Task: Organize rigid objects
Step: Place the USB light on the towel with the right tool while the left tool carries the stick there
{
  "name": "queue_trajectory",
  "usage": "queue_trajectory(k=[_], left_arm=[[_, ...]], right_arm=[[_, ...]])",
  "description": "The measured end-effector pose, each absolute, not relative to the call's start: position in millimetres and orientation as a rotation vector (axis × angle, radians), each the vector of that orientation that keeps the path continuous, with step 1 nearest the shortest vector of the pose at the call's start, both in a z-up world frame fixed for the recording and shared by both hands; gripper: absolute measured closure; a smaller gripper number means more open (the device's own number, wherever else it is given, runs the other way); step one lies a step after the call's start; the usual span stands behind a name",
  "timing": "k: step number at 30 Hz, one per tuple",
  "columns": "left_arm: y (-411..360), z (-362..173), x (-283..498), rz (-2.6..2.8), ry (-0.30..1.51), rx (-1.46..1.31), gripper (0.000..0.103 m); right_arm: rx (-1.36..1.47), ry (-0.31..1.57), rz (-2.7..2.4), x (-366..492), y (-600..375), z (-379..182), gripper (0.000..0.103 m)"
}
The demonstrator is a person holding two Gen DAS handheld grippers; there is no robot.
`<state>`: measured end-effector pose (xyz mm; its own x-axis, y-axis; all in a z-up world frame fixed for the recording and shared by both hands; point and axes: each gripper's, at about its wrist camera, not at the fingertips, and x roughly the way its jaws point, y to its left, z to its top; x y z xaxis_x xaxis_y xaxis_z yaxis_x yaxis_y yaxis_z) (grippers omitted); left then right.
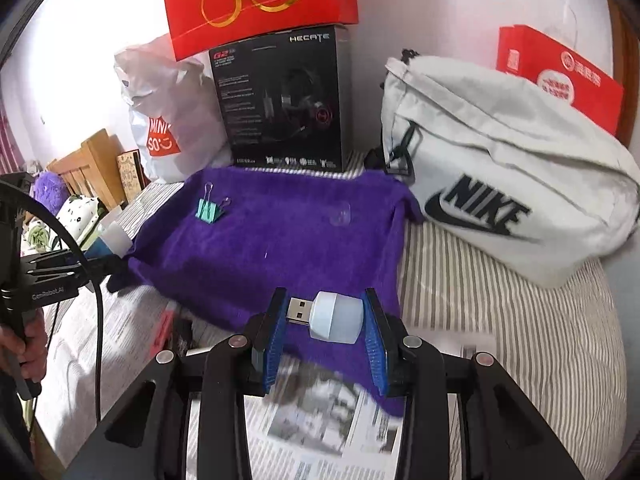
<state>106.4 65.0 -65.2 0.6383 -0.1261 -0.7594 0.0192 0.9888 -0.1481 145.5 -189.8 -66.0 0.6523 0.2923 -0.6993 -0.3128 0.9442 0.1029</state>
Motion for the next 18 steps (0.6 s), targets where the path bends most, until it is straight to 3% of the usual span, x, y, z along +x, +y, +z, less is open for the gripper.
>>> queue_trajectory(k=[18], left_arm=[[86.3,-81.4,151.9,-0.109,0.895,-0.173,0.069]], right_arm=[[-0.127,0.905,0.327,264.8,-139.2,-115.4,0.067]])
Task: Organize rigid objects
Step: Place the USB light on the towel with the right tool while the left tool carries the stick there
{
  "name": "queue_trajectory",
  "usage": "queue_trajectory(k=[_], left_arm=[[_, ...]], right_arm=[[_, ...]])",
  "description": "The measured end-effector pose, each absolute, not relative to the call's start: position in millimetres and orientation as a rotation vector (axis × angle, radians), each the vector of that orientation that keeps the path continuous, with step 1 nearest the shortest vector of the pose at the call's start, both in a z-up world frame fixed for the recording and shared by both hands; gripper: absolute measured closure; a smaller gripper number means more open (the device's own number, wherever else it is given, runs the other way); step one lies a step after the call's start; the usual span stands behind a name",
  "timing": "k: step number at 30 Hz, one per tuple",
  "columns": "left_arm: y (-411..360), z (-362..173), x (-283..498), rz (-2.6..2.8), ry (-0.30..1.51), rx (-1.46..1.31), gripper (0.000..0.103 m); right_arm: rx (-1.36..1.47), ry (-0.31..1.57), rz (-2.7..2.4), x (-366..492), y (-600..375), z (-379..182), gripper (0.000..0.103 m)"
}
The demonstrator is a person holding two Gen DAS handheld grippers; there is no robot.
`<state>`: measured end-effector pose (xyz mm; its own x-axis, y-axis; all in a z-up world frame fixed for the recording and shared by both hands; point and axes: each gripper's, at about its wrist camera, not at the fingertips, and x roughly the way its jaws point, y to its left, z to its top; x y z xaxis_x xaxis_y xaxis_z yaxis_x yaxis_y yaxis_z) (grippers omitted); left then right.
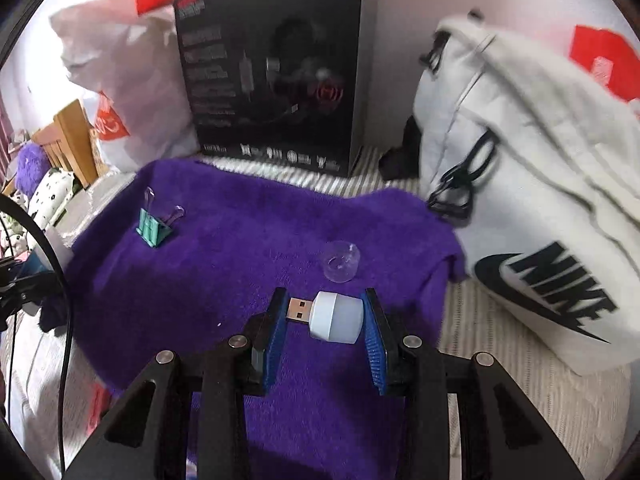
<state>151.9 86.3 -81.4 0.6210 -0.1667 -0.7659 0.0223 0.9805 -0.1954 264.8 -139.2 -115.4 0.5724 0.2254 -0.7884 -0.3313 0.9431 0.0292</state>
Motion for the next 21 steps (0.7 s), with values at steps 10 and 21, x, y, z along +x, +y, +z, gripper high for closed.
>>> queue_trajectory(k=[10,21], left_arm=[[93.0,-89.5,159.3,-0.128,0.909,-0.185,0.069],[93.5,-92.3,164.9,-0.139,0.922,-0.198,0.069]], right_arm=[[-0.146,1.041,0.275,294.8,-130.8,-141.5,0.067],[-0.118,1.087,0.256,301.7,-130.2,-144.6,0.05]])
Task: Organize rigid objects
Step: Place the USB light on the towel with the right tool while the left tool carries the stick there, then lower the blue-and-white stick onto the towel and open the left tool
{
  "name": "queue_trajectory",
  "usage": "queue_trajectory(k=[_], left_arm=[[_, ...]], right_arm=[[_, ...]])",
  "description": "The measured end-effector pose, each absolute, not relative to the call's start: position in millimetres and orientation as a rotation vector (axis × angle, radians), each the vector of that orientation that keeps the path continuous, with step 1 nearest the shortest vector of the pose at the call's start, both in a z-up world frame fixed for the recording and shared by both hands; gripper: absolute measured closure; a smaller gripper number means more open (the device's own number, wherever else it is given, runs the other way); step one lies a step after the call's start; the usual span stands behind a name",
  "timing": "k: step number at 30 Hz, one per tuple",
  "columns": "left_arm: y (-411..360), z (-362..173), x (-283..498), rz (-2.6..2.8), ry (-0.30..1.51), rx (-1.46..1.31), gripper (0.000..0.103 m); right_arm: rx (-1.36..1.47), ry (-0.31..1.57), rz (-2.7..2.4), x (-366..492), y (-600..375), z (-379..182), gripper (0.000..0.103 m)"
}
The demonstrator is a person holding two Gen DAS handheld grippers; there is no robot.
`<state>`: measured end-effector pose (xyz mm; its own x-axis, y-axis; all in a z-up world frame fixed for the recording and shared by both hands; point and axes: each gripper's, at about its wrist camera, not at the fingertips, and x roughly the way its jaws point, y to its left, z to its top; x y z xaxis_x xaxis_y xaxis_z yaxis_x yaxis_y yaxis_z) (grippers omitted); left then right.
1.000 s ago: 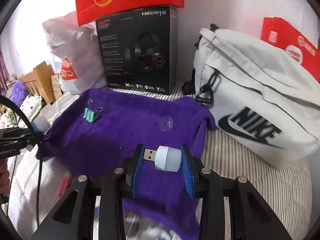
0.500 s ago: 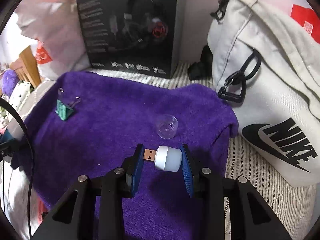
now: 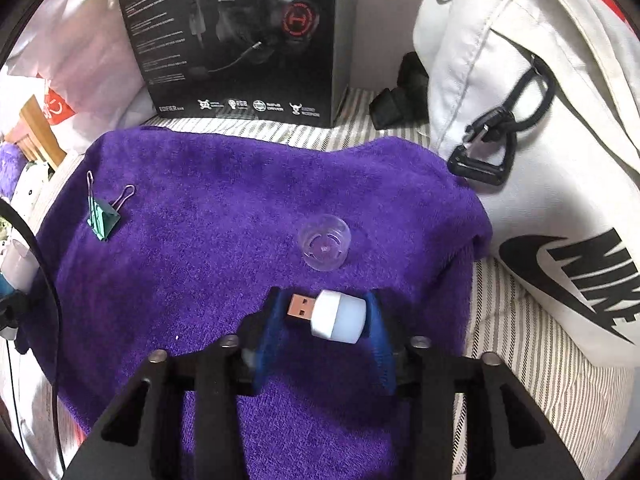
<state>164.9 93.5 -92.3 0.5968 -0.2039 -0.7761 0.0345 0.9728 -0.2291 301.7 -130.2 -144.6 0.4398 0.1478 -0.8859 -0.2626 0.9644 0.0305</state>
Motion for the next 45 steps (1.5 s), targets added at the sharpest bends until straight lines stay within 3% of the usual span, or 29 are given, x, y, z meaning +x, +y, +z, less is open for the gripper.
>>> queue_trajectory(k=[1,3,24,37,41,45], left_arm=[[93.1,-92.7,166.1,-0.136,0.925,-0.197,0.069],[92.8,-93.1,168.2,-0.138,0.929,-0.199,0.069],[76.7,-124.4,220.6,-0.06,0.999,-0.1,0.069],[63.7,-123.3,220.8,-0.038,1.008,0.016,0.069],[62.4,-122.4,220.0,-0.075,1.025,0.009,0.055],[55.4,-121.2,214.6,-0.062,1.05,0.055,0.053]], right_arm=[[-0.111,1.098,0.265,301.2,-132.5,-143.8,0.044],[-0.116,1.102,0.281,297.0,-133.2,-143.8,0.042],[-0.072,0.989,0.32,174.9,-157.8,-81.7,0.041],[0.108,1.005,0.283,130.1,-194.4,-78.7,0.041],[0.119,0.997,0.278,123.2,-199.4,-76.4,0.041],[0.109,0.984,0.28,112.5,-202.0,-71.4,0.041]])
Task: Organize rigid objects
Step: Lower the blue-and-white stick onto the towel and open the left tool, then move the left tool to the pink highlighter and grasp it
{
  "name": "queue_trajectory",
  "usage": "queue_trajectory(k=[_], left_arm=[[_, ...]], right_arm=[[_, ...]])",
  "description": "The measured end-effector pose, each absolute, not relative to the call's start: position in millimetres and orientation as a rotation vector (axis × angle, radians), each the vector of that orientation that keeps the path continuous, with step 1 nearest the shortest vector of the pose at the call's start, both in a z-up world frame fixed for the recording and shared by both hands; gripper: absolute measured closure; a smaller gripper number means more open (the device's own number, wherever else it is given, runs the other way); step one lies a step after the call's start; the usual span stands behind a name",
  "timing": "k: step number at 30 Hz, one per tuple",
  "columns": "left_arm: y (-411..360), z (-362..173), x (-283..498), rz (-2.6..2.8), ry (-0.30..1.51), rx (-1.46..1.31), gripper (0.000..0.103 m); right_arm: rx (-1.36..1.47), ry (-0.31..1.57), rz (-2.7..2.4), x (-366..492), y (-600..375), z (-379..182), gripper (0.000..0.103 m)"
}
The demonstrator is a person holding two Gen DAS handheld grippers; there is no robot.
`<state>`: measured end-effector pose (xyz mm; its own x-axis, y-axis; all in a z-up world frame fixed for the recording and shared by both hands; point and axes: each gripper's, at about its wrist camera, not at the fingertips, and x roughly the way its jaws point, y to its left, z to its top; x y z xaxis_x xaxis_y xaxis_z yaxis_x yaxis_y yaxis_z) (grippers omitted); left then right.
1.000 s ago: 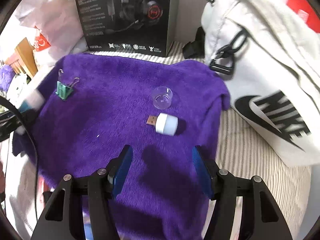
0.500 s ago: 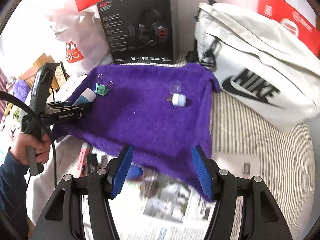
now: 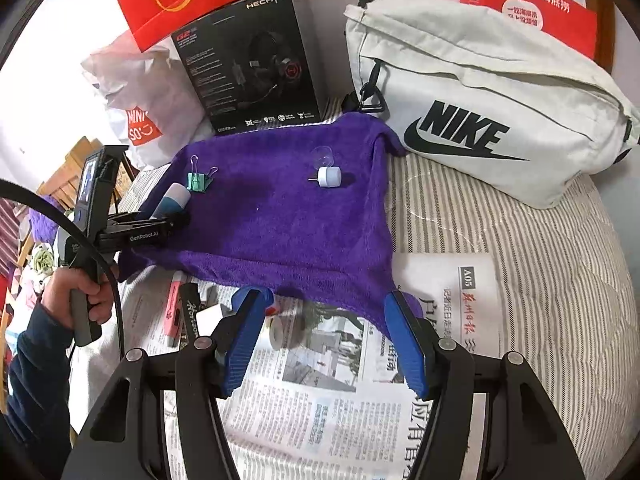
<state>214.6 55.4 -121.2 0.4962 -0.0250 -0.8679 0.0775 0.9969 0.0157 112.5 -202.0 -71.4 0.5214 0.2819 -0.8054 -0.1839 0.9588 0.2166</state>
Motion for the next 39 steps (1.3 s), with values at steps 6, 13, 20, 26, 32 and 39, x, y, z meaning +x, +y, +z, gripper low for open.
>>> queue_trajectory(k=[6,13,20,26,32,39], left_arm=[[56.9,-105.6,185.6,-0.013,1.033,0.073,0.054],[32.2,-73.5,116.6,-0.058,0.965,0.111,0.054],[4.8,-104.6,97.1,-0.152,1.025,-0.016,0.055],[-4.1,-126.1,97.3,-0.144,1.049,-0.024,0.055],[4.2,-129.3,100.6,-0.121,1.062,-0.006,0.055],[2.3,-131.1,90.9,-0.132,1.053,0.039,0.055]], right_arm=[[0.126,0.956,0.287,96.8,-207.6,-63.1,0.041],[0.129,0.943,0.299,83.1,-205.5,-58.8,0.041],[0.126,0.943,0.302,70.0,-203.5,-59.2,0.041],[0.121,0.945,0.292,57.3,-209.5,-60.1,0.041],[0.143,0.969,0.272,54.5,-216.2,-70.9,0.041],[0.135,0.998,0.277,56.7,-212.3,-82.7,0.041]])
